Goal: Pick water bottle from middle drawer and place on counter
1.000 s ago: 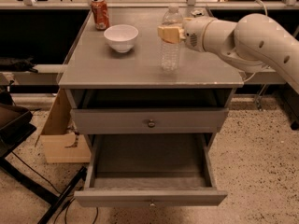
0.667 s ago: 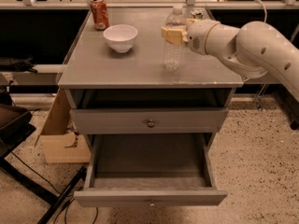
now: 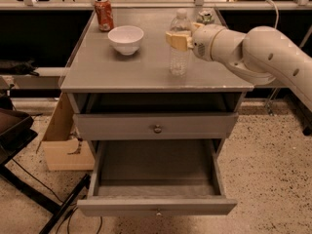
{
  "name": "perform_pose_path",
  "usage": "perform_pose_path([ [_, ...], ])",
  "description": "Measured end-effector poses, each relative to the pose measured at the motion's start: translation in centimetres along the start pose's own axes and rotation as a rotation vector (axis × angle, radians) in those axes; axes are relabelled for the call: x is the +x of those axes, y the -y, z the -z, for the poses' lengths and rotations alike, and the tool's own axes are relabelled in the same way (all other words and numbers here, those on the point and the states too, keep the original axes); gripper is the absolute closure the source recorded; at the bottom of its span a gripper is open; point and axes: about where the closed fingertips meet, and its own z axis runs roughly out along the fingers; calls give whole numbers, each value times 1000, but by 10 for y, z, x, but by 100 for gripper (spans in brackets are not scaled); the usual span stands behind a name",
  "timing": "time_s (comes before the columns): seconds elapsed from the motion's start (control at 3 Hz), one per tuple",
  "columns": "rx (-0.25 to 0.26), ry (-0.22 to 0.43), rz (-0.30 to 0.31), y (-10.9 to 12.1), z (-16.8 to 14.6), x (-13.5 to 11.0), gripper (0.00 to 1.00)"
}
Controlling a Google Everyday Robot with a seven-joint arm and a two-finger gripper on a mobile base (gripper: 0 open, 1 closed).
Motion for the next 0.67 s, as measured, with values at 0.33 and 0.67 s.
perform_pose_path([
  [0.33, 0, 0, 0, 0, 1, -5, 81],
  [0.67, 0, 0, 0, 0, 1, -5, 57],
])
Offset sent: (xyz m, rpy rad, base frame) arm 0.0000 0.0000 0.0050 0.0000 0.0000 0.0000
